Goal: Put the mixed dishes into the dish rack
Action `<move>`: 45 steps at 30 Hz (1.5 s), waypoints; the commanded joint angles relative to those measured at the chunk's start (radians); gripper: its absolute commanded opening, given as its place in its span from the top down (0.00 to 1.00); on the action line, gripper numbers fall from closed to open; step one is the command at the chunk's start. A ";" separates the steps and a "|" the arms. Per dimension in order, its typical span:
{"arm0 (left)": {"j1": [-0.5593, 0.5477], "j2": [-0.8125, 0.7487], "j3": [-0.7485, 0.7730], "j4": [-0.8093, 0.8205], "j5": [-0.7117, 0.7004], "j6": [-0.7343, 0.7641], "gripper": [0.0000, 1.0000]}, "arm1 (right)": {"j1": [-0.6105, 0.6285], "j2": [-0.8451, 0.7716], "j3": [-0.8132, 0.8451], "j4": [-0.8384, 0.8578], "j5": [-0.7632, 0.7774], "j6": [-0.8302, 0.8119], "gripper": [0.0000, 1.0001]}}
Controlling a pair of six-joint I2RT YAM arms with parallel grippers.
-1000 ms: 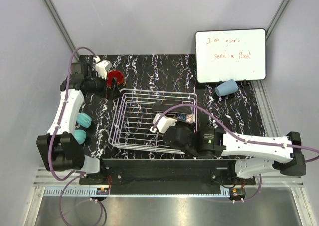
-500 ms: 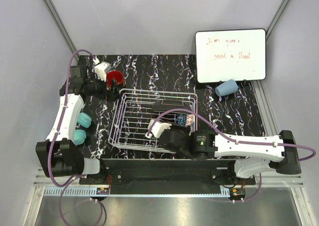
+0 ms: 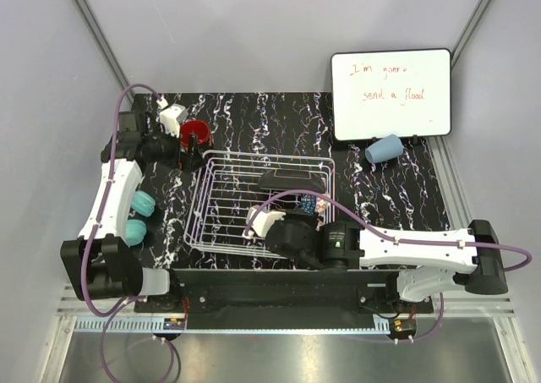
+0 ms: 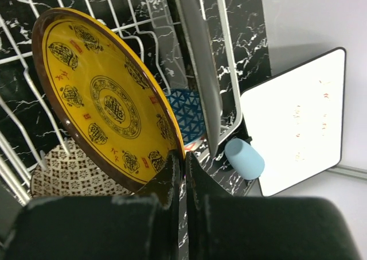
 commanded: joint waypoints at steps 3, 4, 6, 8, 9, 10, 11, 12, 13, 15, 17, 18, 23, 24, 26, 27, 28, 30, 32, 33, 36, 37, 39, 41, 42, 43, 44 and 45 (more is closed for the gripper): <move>0.015 -0.008 0.009 0.042 0.005 -0.001 0.01 | -0.004 -0.003 -0.006 -0.008 0.080 -0.024 1.00; 0.016 -0.011 0.003 0.043 0.007 -0.001 0.01 | -0.002 -0.001 -0.011 -0.010 0.074 -0.015 1.00; 0.024 -0.017 -0.008 0.048 0.008 0.002 0.01 | -0.002 -0.003 -0.023 -0.010 0.061 0.002 1.00; 0.030 -0.018 -0.023 0.051 0.013 0.007 0.01 | -0.002 0.000 -0.019 -0.011 0.086 0.000 1.00; 0.030 -0.020 -0.026 0.053 0.015 0.009 0.01 | -0.002 -0.004 -0.002 -0.008 0.104 -0.007 1.00; 0.032 -0.020 -0.033 0.053 0.016 0.010 0.01 | -0.002 -0.018 0.003 0.007 0.115 -0.048 1.00; 0.035 -0.018 -0.034 0.054 0.016 0.012 0.01 | -0.002 -0.024 0.007 0.025 0.129 -0.072 1.00; 0.035 -0.014 -0.033 0.054 0.016 0.012 0.01 | -0.002 -0.027 0.027 0.041 0.147 -0.090 1.00; 0.036 -0.009 -0.026 0.054 0.016 0.012 0.01 | -0.002 -0.029 0.041 0.044 0.156 -0.119 1.00; 0.039 -0.002 -0.020 0.054 0.019 0.010 0.01 | -0.002 -0.035 0.078 0.047 0.170 -0.135 1.00; 0.042 0.002 -0.017 0.054 0.025 0.012 0.01 | -0.002 -0.044 0.090 0.048 0.172 -0.150 1.00; 0.042 0.005 -0.019 0.056 0.025 0.012 0.01 | -0.002 -0.044 0.089 0.048 0.181 -0.152 1.00; 0.047 0.011 -0.022 0.057 0.025 0.018 0.01 | -0.004 -0.056 0.035 0.048 0.176 -0.123 1.00; 0.047 0.012 -0.020 0.057 0.025 0.018 0.01 | -0.002 -0.055 0.027 0.048 0.176 -0.113 1.00; 0.052 0.014 -0.020 0.057 0.028 0.019 0.01 | -0.004 -0.056 0.007 0.051 0.166 -0.092 1.00; 0.052 0.015 -0.019 0.057 0.028 0.021 0.01 | -0.002 -0.050 0.001 0.051 0.166 -0.086 1.00; 0.053 0.014 -0.017 0.057 0.027 0.021 0.01 | -0.002 -0.049 -0.005 0.051 0.166 -0.072 1.00; 0.056 0.017 -0.016 0.057 0.027 0.022 0.01 | -0.002 -0.041 -0.020 0.054 0.155 -0.048 1.00; 0.058 0.021 -0.014 0.056 0.027 0.022 0.01 | -0.002 -0.037 -0.028 0.056 0.144 -0.027 1.00; 0.059 0.020 -0.016 0.056 0.028 0.021 0.01 | -0.002 -0.030 -0.031 0.056 0.140 -0.014 1.00; 0.062 0.020 -0.020 0.051 0.028 0.029 0.01 | -0.002 -0.018 -0.031 0.055 0.127 0.006 1.00; 0.064 0.021 -0.020 0.051 0.030 0.032 0.01 | -0.002 -0.017 -0.028 0.056 0.124 0.009 1.00; 0.067 0.018 -0.023 0.049 0.030 0.035 0.01 | -0.002 -0.014 -0.016 0.056 0.111 0.012 1.00; 0.073 0.018 -0.022 0.051 0.031 0.038 0.01 | 0.001 -0.009 -0.002 0.056 0.107 0.009 1.00; 0.078 0.020 -0.022 0.049 0.036 0.038 0.01 | 0.001 -0.004 0.006 0.056 0.109 -0.001 1.00; 0.078 0.018 -0.022 0.049 0.038 0.035 0.01 | 0.005 -0.004 0.015 0.058 0.109 -0.006 1.00; 0.079 0.020 -0.022 0.049 0.039 0.035 0.01 | 0.004 -0.003 0.033 0.058 0.110 -0.012 1.00; 0.082 0.021 -0.023 0.049 0.042 0.033 0.01 | 0.005 0.002 0.043 0.056 0.113 -0.026 1.00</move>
